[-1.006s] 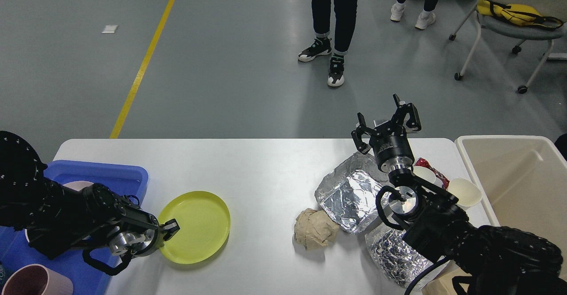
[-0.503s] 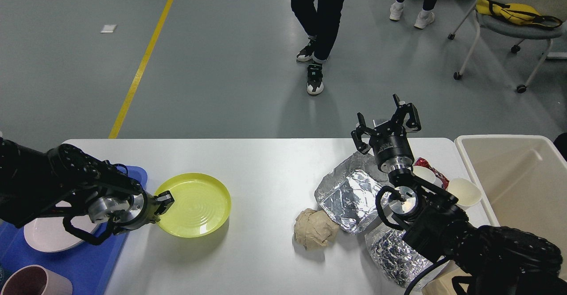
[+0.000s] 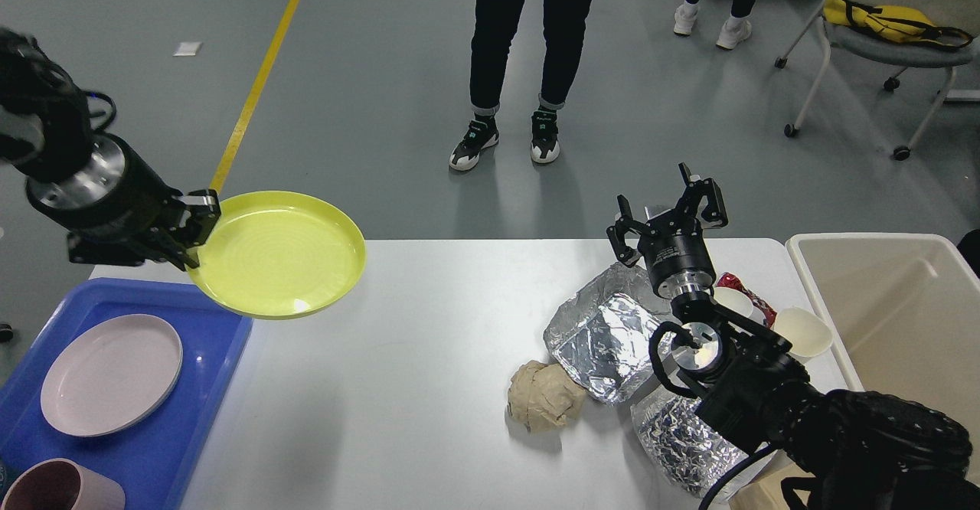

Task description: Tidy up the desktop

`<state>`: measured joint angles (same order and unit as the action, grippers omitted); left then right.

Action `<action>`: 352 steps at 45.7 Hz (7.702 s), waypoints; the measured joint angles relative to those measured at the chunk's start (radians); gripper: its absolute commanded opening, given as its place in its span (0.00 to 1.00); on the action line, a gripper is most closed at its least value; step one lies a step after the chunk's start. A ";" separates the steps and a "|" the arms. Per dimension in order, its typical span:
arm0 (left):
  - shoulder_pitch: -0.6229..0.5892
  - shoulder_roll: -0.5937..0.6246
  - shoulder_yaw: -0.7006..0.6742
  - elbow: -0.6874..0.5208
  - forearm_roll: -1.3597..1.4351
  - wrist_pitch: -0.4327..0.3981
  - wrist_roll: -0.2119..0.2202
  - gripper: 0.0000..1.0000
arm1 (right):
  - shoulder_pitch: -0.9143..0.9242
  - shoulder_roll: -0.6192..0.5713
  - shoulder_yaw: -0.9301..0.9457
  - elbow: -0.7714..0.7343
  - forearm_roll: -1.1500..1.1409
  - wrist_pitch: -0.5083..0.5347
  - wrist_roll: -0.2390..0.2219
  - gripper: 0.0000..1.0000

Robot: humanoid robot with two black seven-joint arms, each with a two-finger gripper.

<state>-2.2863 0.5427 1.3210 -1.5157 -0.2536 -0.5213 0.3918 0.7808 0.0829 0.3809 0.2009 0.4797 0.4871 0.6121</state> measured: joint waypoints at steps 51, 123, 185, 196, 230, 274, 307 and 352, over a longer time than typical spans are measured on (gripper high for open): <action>0.391 0.231 0.168 0.054 0.059 0.632 -0.111 0.00 | 0.000 -0.002 0.001 0.000 -0.001 0.000 0.000 1.00; 0.830 0.178 -0.036 0.027 0.146 1.213 -0.162 0.01 | 0.000 -0.002 0.001 0.000 -0.001 0.000 0.000 1.00; 0.564 0.280 -0.064 0.030 0.143 1.202 0.218 1.00 | 0.000 -0.002 0.000 0.000 -0.001 0.000 0.000 1.00; 0.481 0.311 -0.328 0.069 0.142 1.187 0.246 1.00 | 0.000 -0.002 0.000 0.000 0.000 -0.001 0.000 1.00; 1.173 0.173 -1.559 0.232 0.289 1.199 0.057 1.00 | 0.000 0.000 0.001 -0.001 0.000 -0.001 0.000 1.00; 1.518 -0.107 -2.707 0.958 0.177 0.276 -0.251 1.00 | 0.000 0.003 -0.001 0.002 0.000 0.001 0.000 1.00; 1.587 -0.377 -2.217 1.011 0.227 -0.052 -0.877 1.00 | -0.002 0.002 -0.002 0.000 0.000 0.001 0.000 1.00; 1.670 -0.411 -2.159 1.071 0.264 -0.140 -0.912 1.00 | -0.001 0.003 -0.002 0.002 -0.001 0.001 0.000 1.00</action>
<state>-0.6166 0.1318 -0.8375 -0.4448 0.0104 -0.6610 -0.5200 0.7795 0.0859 0.3789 0.2025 0.4792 0.4879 0.6120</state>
